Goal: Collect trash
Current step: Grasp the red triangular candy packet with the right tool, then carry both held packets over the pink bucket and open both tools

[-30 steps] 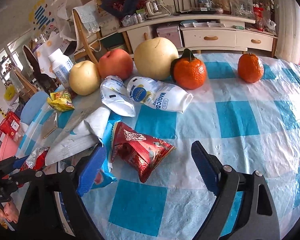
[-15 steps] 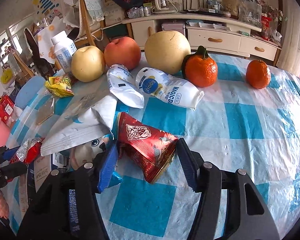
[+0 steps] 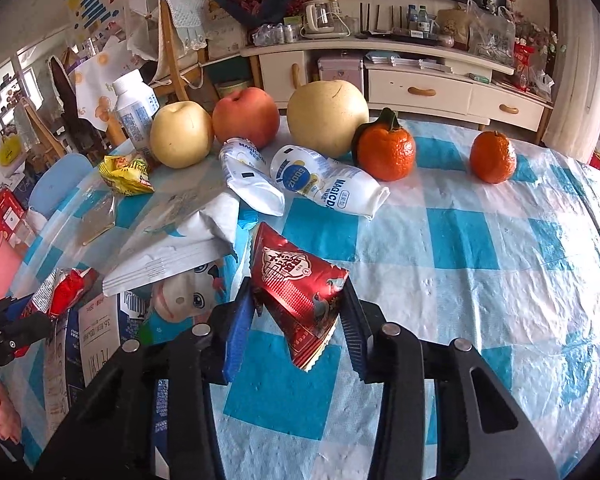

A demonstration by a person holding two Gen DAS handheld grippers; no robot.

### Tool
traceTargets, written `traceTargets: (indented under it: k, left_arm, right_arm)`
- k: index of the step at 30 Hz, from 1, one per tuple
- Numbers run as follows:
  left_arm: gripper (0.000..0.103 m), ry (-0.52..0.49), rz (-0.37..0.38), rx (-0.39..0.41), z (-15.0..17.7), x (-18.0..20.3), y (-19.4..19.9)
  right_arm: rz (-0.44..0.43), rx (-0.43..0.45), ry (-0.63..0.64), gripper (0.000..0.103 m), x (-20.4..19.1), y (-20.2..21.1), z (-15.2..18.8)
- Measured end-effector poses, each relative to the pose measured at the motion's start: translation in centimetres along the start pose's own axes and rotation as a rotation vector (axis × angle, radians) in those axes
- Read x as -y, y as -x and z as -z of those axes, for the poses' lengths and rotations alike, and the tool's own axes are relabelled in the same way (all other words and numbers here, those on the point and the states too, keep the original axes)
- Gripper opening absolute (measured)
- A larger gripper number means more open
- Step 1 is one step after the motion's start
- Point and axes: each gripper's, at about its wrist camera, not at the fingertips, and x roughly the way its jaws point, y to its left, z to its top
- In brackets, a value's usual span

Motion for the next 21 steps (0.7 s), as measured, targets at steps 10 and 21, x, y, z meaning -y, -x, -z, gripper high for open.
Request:
traceTargets:
  k: [10,21]
  left_arm:
    - [0.056,0.038,-0.018,0.048,1.3,-0.1,3.2]
    - [0.056,0.077,-0.082,0.128,-0.1,-3.2,7.8]
  right_arm:
    - [0.047,0.063,-0.04,0.043,0.1,4.0,2.3]
    - [0.012,0.101,-0.038,0.043,-4.4,7.1,4.2]
